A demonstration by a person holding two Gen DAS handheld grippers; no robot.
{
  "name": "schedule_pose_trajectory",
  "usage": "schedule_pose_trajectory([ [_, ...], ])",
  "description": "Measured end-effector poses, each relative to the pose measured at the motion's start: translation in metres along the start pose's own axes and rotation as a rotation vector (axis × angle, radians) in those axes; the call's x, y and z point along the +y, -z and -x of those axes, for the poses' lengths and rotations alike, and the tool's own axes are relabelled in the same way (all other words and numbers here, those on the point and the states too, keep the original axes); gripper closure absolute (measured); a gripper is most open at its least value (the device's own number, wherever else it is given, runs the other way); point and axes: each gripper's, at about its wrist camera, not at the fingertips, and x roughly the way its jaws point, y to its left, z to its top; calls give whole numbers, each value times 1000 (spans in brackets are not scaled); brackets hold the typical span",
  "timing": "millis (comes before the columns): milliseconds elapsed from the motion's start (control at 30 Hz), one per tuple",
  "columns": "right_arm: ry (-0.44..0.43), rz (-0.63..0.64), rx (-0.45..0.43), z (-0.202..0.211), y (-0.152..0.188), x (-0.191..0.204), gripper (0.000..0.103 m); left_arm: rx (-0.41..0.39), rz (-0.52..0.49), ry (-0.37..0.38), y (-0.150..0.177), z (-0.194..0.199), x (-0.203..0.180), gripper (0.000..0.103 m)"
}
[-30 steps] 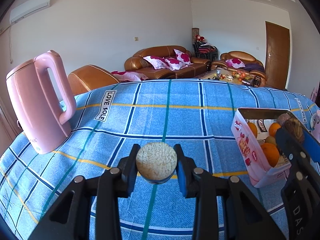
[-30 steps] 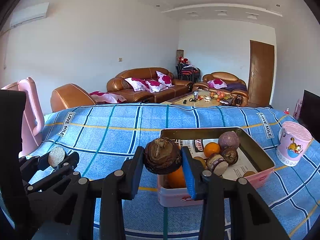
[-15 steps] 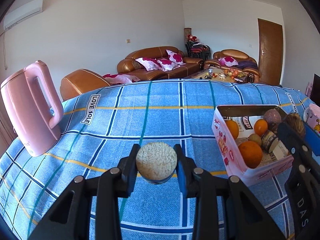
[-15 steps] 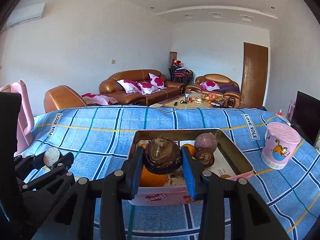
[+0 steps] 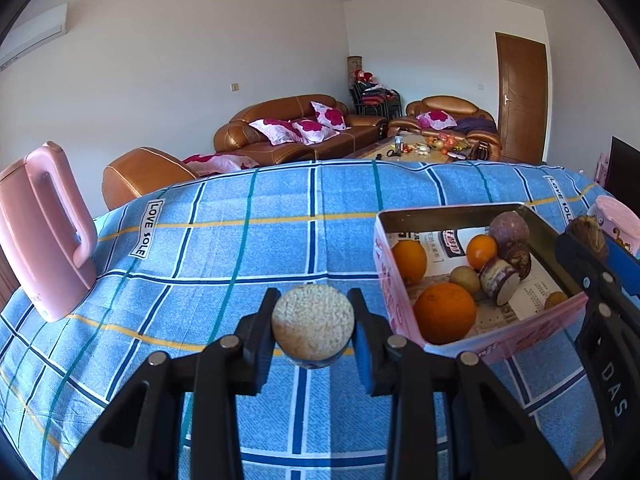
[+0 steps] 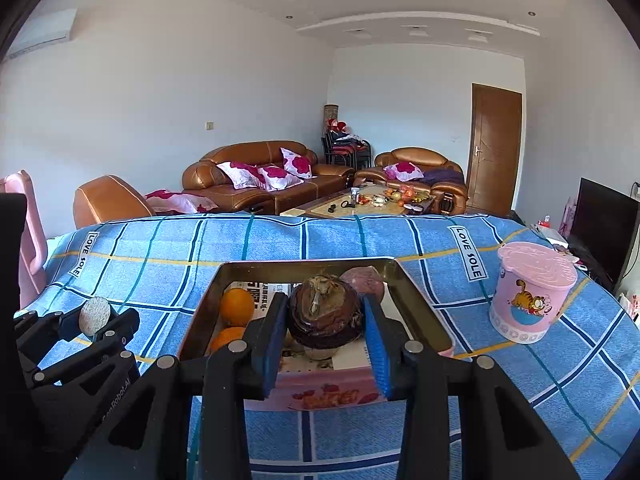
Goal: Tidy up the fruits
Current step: 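Lower the jar into the tin box and open the left tool while the right tool releases the brown fruit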
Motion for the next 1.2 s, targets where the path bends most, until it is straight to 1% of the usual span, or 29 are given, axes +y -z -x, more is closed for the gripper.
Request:
schedule_pose_trajectory([
  [733,55,-17,-8,1,-3,-43,63,-6,-55,82,-5,6,-55,67],
  [1200,149,-40,-11,-4,-4,-76,63,-10,-90,147,-9,7,-90,67],
])
